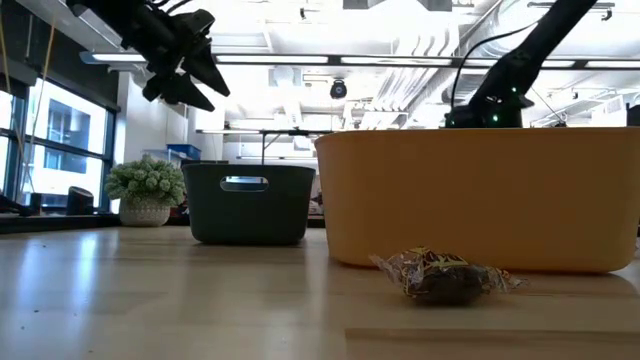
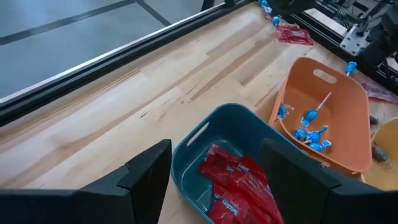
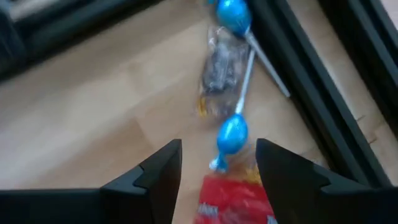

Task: Sort candy
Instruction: Put the blue lollipop into the orange bin

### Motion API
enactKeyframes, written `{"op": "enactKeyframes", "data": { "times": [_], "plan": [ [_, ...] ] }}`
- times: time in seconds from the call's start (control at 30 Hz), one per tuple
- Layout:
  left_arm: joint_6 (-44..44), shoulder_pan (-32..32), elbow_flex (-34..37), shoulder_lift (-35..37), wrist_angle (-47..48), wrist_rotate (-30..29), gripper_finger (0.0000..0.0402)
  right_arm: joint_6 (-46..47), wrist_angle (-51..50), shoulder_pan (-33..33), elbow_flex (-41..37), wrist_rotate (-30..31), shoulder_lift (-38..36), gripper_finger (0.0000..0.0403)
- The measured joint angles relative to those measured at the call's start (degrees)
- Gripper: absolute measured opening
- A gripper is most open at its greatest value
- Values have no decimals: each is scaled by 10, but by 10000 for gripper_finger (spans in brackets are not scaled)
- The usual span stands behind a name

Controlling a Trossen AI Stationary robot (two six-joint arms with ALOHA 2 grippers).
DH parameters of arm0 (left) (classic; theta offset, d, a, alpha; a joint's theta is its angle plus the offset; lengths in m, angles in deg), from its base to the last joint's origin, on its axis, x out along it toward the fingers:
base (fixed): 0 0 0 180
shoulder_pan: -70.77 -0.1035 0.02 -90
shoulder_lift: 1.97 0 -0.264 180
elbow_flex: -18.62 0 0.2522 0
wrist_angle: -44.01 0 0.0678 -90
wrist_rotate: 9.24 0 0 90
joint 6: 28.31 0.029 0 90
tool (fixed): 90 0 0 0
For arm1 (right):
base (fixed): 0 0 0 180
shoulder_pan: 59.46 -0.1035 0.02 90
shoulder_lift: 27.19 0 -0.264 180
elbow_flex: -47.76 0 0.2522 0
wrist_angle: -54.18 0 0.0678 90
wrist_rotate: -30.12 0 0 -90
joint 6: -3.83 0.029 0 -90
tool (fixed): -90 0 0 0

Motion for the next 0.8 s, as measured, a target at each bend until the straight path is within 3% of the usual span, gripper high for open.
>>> {"op": "enactKeyframes", "data": {
  "times": [0.23,0.47,0.8],
  "plan": [
    [0,0,0,0,0,0,239,26,38,12,-15,15,1,195],
    [-10,0,0,0,0,6,239,97,-8,-8,-15,-5,-1,170],
    [-9,0,0,0,2,15,239,184,-60,-14,-15,35,-10,168]
  ]
}}
